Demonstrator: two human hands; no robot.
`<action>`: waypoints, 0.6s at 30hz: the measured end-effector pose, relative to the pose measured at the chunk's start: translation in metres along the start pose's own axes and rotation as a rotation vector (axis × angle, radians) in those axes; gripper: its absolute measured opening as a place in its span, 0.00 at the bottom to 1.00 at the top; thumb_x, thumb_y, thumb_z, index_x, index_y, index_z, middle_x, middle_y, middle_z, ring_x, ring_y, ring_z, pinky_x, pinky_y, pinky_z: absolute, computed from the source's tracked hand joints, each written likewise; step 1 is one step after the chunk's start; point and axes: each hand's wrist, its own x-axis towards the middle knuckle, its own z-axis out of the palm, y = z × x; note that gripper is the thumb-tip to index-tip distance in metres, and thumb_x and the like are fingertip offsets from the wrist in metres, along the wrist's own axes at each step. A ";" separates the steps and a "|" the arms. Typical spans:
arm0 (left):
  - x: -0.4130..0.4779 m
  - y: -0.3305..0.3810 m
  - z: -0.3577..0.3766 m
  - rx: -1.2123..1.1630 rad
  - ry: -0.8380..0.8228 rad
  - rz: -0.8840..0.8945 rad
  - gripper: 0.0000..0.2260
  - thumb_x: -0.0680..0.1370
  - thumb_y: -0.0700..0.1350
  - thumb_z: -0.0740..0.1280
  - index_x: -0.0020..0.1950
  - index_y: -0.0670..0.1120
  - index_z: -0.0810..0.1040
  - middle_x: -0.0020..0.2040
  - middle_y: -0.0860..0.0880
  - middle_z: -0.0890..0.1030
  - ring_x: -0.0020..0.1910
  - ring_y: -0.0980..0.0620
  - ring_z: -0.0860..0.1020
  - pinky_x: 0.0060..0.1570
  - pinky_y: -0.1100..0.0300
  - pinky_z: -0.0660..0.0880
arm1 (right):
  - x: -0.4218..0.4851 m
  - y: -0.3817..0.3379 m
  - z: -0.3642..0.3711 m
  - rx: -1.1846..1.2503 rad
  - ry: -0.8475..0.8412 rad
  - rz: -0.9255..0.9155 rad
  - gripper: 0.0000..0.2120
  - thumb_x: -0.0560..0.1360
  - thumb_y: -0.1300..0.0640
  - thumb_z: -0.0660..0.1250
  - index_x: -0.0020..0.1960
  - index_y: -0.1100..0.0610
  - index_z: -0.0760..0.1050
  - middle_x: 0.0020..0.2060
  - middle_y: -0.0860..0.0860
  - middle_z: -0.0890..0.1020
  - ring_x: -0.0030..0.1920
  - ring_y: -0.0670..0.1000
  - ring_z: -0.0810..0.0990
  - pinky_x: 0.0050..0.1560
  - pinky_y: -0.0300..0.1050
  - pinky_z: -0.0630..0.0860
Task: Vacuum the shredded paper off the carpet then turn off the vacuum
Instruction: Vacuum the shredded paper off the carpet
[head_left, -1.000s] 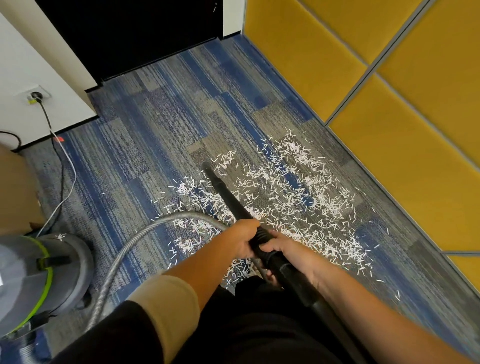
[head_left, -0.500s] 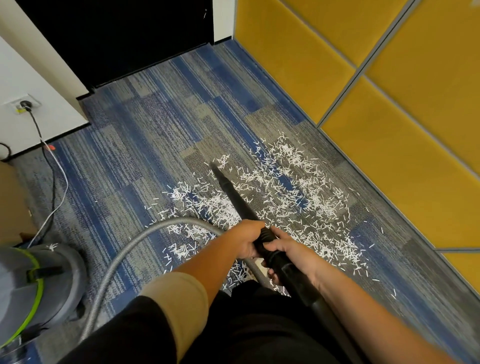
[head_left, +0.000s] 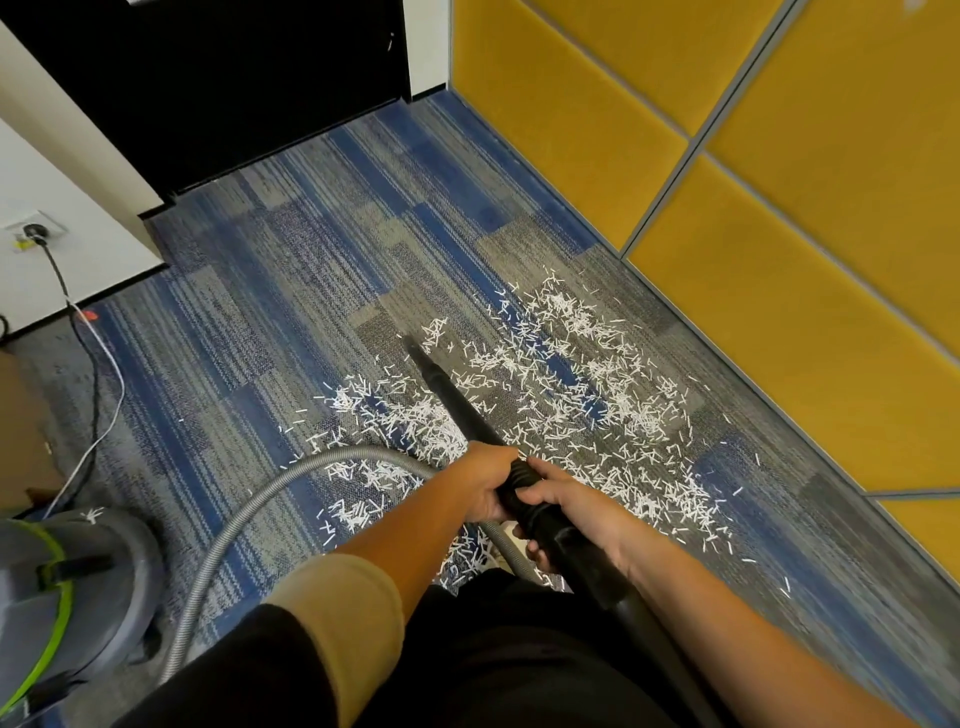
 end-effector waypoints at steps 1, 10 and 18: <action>0.000 0.000 -0.001 -0.006 -0.002 -0.012 0.11 0.82 0.43 0.57 0.61 0.38 0.67 0.42 0.41 0.76 0.34 0.48 0.78 0.22 0.56 0.78 | 0.001 0.000 0.000 -0.009 -0.009 0.005 0.27 0.77 0.63 0.60 0.72 0.45 0.58 0.34 0.60 0.74 0.23 0.52 0.74 0.22 0.38 0.72; 0.007 -0.001 0.002 -0.025 0.012 0.000 0.13 0.82 0.43 0.60 0.63 0.39 0.67 0.42 0.40 0.77 0.31 0.48 0.79 0.20 0.60 0.75 | -0.002 -0.002 -0.007 0.011 -0.030 0.005 0.25 0.78 0.63 0.58 0.71 0.45 0.59 0.32 0.59 0.74 0.23 0.51 0.73 0.22 0.37 0.72; 0.011 0.008 0.023 -0.002 -0.049 0.022 0.06 0.82 0.42 0.59 0.52 0.39 0.68 0.41 0.41 0.77 0.34 0.48 0.79 0.26 0.55 0.79 | -0.003 -0.001 -0.027 0.077 0.011 -0.009 0.27 0.77 0.63 0.59 0.72 0.43 0.59 0.33 0.59 0.74 0.24 0.52 0.72 0.22 0.38 0.71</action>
